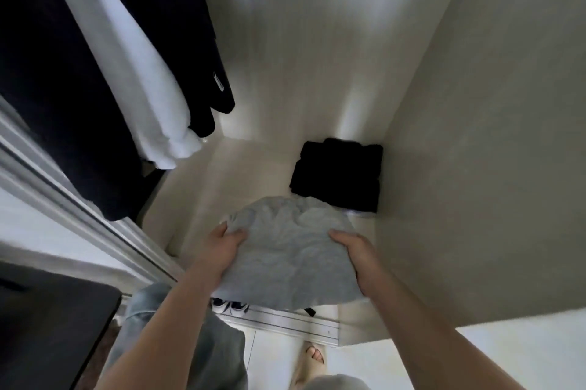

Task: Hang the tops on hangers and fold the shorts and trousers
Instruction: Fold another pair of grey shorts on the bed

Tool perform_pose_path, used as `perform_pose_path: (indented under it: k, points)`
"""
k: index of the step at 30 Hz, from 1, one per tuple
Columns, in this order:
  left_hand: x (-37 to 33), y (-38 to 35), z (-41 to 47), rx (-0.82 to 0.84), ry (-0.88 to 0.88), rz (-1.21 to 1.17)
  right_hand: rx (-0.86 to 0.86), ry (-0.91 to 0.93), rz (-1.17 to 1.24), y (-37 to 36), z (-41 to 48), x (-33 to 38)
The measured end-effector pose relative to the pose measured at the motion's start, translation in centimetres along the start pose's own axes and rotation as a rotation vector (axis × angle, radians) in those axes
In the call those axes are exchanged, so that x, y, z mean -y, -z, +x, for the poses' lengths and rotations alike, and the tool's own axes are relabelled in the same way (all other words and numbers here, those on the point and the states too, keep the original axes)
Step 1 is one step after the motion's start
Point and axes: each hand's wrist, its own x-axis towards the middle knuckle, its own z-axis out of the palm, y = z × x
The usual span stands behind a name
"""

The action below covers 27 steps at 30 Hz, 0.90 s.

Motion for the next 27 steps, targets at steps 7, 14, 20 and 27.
perform_pose_path:
  k: [7, 14, 20, 27]
  points:
    - [-1.7, -0.3, 5.3, -0.041, 0.137, -0.031, 0.017, -0.198, 0.094, -2.7, 5.4, 2.0]
    - [-5.5, -4.7, 11.3, 0.185, 0.272, -0.018, -0.112, -0.224, 0.167, -0.8, 9.3, 5.9]
    - [-11.9, -10.4, 19.3, 0.316, 0.075, 0.045, -0.215, -0.124, 0.192, 1.6, 13.9, 13.0]
    - [-12.3, -18.4, 29.6, 0.261, -0.233, 0.182, -0.505, 0.088, -0.051, 5.7, 24.8, 14.5]
